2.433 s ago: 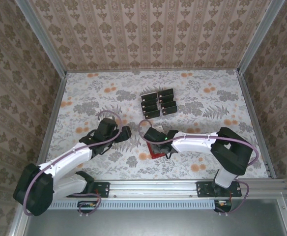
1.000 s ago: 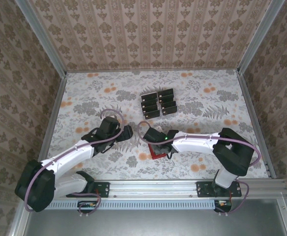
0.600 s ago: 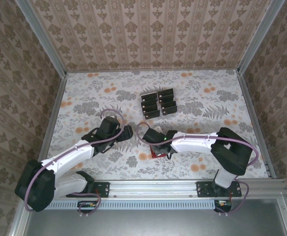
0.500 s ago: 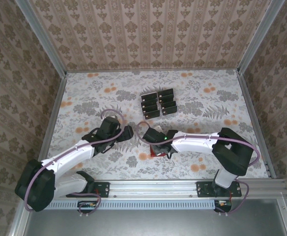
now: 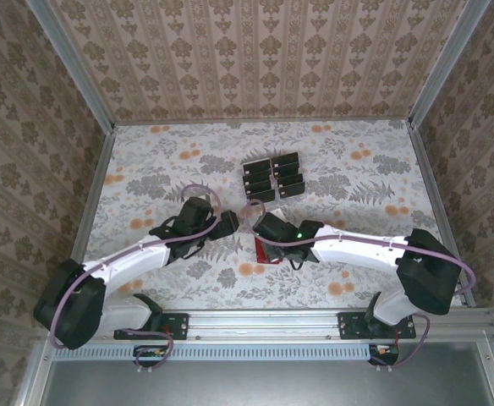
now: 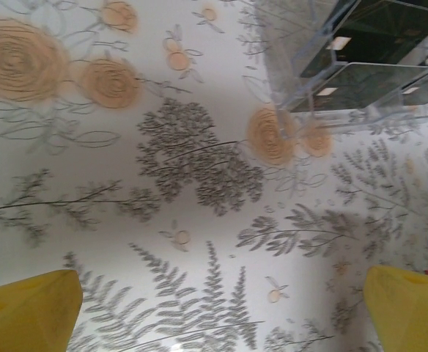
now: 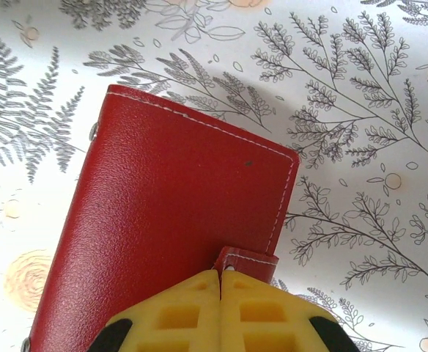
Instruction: Put the credit cards into the card holder
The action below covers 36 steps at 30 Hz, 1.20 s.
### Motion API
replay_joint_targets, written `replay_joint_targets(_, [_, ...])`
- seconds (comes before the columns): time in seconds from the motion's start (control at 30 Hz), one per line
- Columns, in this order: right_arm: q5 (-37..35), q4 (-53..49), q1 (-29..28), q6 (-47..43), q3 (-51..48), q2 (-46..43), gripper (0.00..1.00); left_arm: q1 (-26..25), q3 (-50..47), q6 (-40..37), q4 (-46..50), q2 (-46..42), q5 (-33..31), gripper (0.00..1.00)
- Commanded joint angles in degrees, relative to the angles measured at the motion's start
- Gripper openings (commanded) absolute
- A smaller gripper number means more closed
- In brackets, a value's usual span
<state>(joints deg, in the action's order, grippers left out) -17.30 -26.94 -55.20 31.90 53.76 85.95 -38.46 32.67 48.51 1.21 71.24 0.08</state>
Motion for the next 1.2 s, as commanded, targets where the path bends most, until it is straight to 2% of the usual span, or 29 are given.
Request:
replay_joint_targets(0.0, [1.31, 0.73, 0.27, 1.4, 0.25, -2.0, 0.0, -1.34, 0.81, 4.59, -7.32, 0.82, 2.6, 1.0])
replay_joint_targets(0.4, [1.35, 1.81, 0.38, 1.54, 1.63, -1.95, 0.0, -7.01, -1.3, 13.36, -19.07, 5.57, 1.59, 1.0])
replay_joint_targets(0.63, [1.53, 2.99, 0.48, 1.41, 1.31, -3.09, 0.0, -8.82, -1.33, 15.9, -22.81, 9.43, 1.2, 0.94])
replay_joint_targets(0.93, [1.84, 4.14, 1.23, 1.25, 0.83, -3.59, 0.0, -10.57, -1.03, 18.47, -29.01, 13.63, 2.02, 0.67])
replay_joint_targets(1.03, [2.15, 4.5, 1.69, 1.24, 0.4, -3.51, 0.0, -11.16, -1.11, 19.38, -31.89, 15.3, 2.55, 0.53])
replay_joint_targets(1.13, [2.07, 4.68, 2.18, 1.32, -0.35, -3.41, 0.0, -11.38, -1.39, 20.17, -35.29, 16.73, 3.06, 0.33])
replay_joint_targets(1.17, [1.87, 4.79, 2.35, 1.43, -0.83, -3.48, 0.0, -11.42, -1.54, 20.22, -36.4, 17.08, 3.31, 0.23])
